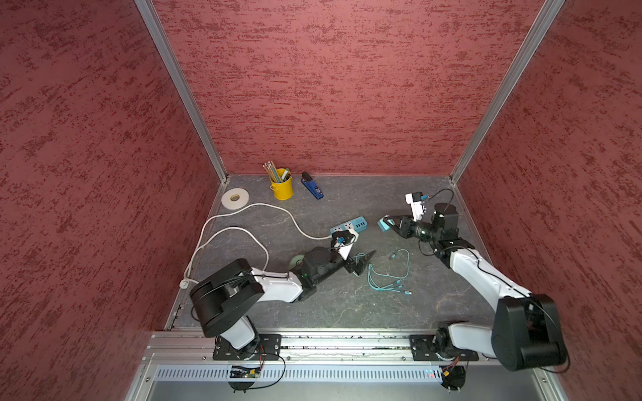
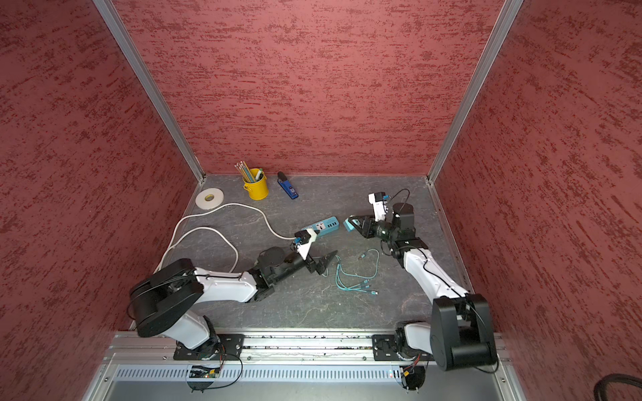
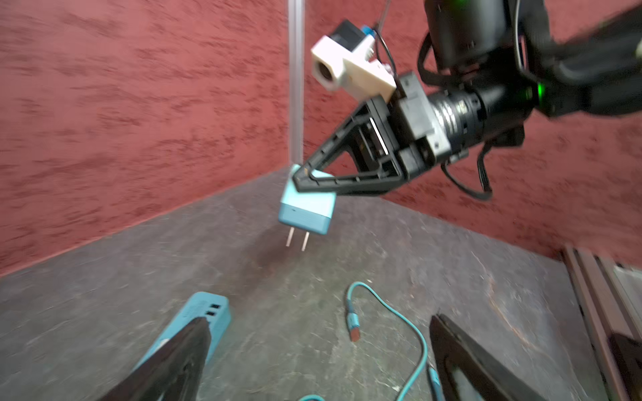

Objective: Charge the cordless meat grinders
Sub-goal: Insert the plug into the socket.

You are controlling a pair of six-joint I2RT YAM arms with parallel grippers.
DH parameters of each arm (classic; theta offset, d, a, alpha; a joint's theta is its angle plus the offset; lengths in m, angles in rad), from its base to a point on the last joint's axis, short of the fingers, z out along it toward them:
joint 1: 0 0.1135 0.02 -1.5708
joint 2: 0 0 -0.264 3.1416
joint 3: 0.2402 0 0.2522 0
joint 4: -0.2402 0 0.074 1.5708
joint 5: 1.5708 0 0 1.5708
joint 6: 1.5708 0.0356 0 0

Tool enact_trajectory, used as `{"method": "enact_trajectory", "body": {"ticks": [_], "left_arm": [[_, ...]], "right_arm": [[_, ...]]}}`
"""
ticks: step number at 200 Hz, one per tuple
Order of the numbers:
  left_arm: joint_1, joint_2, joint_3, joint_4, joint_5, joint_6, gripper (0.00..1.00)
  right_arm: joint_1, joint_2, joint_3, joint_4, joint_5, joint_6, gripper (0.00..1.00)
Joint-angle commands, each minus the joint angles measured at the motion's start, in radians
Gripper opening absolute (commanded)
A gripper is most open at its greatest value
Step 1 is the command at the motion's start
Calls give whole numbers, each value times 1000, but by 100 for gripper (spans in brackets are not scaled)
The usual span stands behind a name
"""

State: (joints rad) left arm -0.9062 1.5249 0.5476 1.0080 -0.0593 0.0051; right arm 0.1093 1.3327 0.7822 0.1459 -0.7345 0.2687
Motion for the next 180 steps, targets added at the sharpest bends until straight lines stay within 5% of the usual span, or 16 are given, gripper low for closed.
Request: {"method": "enact_trajectory", "body": {"ticks": [1, 39, 88, 128, 180], "left_arm": [[65, -122, -14, -72, -170, -108, 100], [191, -298, -41, -255, -223, -209, 100], [284, -424, -98, -330, -210, -236, 100], [326, -460, -135, -341, -199, -256, 100], [358, -464, -146, -348, -179, -263, 100]], "right_arm": [[47, 94, 110, 83, 89, -291, 0], [87, 305, 235, 93, -70, -753, 0], [131, 571, 583, -345, -140, -1306, 0], [156, 726, 780, -563, -80, -1545, 0], [182, 803, 865, -662, -129, -1657, 0]]}}
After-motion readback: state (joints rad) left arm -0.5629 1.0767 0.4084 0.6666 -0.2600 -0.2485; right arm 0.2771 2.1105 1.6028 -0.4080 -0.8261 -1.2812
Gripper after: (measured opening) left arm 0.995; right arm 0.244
